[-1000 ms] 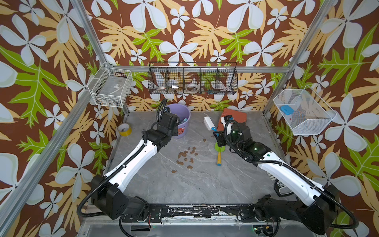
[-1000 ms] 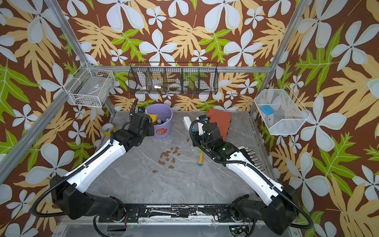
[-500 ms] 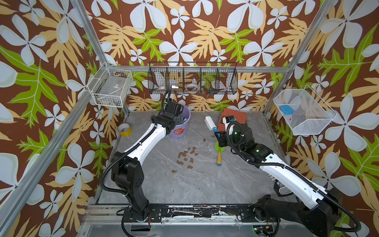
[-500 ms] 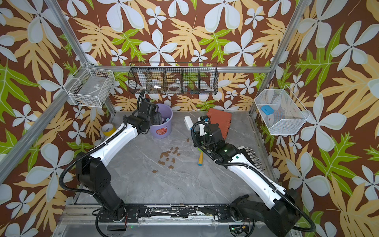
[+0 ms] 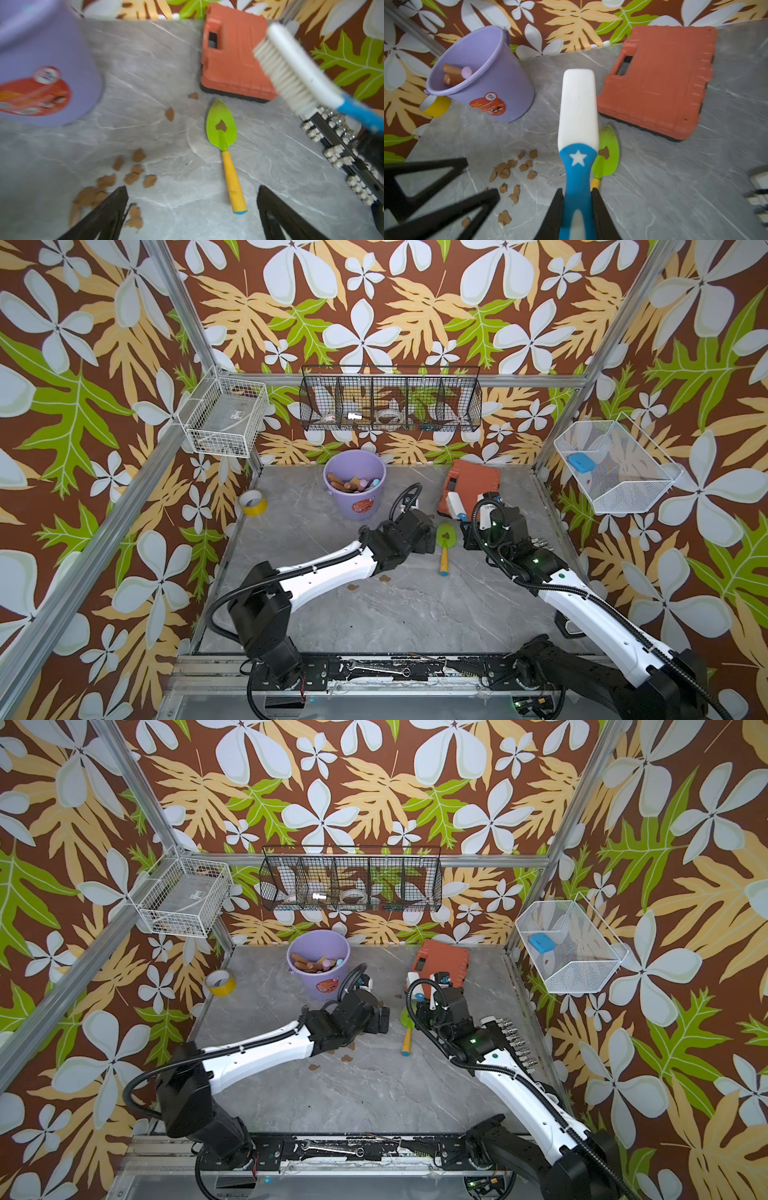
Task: Brush the soil off the hand trowel and place it into the bucket
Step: Pick up the hand trowel from the center of the board.
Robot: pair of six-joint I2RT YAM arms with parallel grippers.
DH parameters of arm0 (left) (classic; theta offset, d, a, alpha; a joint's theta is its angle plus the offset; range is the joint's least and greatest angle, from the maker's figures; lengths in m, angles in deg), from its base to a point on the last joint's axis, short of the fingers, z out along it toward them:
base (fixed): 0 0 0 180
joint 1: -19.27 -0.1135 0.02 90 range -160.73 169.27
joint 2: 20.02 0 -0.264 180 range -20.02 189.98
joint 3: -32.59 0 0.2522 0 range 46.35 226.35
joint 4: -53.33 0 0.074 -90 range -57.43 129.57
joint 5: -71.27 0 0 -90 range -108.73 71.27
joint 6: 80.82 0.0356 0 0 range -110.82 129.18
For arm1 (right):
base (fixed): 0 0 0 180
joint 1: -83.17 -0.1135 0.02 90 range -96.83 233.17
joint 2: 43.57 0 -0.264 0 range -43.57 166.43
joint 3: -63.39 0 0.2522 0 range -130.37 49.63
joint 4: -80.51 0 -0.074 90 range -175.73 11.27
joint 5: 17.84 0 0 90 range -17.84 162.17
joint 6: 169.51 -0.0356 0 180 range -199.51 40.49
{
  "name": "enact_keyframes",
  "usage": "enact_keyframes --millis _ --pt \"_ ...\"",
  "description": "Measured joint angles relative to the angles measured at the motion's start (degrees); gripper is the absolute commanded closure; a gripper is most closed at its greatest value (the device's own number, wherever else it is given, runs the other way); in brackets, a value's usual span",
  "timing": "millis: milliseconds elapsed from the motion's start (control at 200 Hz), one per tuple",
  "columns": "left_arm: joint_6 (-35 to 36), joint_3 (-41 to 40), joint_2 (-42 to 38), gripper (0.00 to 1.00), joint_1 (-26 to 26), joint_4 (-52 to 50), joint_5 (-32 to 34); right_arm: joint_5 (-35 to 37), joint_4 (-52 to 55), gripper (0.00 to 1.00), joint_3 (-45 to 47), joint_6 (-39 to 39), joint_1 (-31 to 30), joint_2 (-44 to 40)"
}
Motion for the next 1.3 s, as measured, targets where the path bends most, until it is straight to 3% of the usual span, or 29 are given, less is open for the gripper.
enact_keyframes --millis 320,591,826,1046,1151,1216,1301 --pt "-1.1 9.8 18.9 0.21 1.7 3.6 -8.2 3.0 1.0 1.0 3.1 -2.9 5.6 -8.6" --pt "-0.7 11.5 25.0 0.32 2.5 3.0 -12.6 3.0 2.1 1.0 3.8 -3.0 5.7 -10.0" --pt "-0.4 14.0 27.8 0.51 3.5 3.6 -11.8 2.9 1.6 1.0 4.8 -3.2 5.7 -9.8" --pt "0.8 16.6 29.2 0.6 5.2 -0.6 -5.8 2.7 1.4 1.0 5.3 -3.4 5.7 -10.6" --pt "1.1 16.3 29.0 0.8 5.5 -2.4 -2.2 2.4 1.1 1.0 5.5 -3.5 5.7 -10.9" --pt "2.1 15.5 28.4 1.0 5.6 -3.5 -0.9 2.4 0.8 1.0 5.8 -3.6 5.7 -11.2" --pt "2.3 14.0 27.0 1.0 5.6 -5.3 1.0 2.3 0.5 1.0 6.1 -3.6 5.7 -11.4"
